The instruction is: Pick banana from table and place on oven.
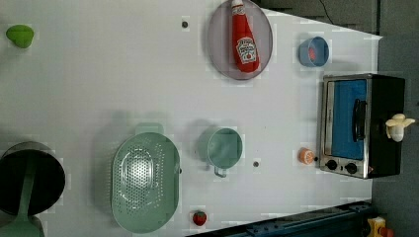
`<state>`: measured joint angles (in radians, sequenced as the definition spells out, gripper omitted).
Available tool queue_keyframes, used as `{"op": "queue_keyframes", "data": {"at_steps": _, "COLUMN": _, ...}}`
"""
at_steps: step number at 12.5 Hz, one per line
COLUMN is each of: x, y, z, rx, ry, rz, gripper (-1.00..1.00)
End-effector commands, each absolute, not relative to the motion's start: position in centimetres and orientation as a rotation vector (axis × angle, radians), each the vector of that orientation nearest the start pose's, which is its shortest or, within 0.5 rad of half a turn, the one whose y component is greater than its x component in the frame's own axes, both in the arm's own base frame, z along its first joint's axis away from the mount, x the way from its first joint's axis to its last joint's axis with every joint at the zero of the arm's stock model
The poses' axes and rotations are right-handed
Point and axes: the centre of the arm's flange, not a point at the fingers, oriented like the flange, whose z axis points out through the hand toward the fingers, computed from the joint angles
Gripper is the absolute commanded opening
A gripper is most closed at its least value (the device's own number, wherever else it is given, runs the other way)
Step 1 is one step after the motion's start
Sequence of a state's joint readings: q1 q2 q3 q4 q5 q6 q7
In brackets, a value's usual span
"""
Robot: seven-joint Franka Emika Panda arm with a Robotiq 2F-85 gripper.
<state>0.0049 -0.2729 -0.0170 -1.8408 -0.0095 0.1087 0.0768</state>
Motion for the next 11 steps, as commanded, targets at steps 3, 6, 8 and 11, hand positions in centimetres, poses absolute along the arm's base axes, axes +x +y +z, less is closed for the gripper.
{"op": "queue_keyframes", "data": {"at_steps": 3, "x": 47.16, "y": -0.30, "z": 61.35, "rx": -2.729, "ry": 1.585, "rz": -0.039, "gripper": 1.00}}
{"op": "queue_keyframes", "data": {"at_steps": 6, "x": 47.10, "y": -0.55, "z": 61.46, "rx": -2.724, "ry": 1.590, "rz": -0.045, "gripper": 1.00}}
{"op": "queue_keyframes", "data": {"at_steps": 8, "x": 47.14, "y": -0.52, "z": 61.32, "rx": -2.726, "ry": 1.590, "rz": -0.041, "gripper": 1.00}}
{"op": "queue_keyframes", "data": {"at_steps": 11, "x": 47.15, "y": -0.52, "z": 61.30, "rx": -2.726, "ry": 1.590, "rz": -0.041, "gripper": 1.00}}
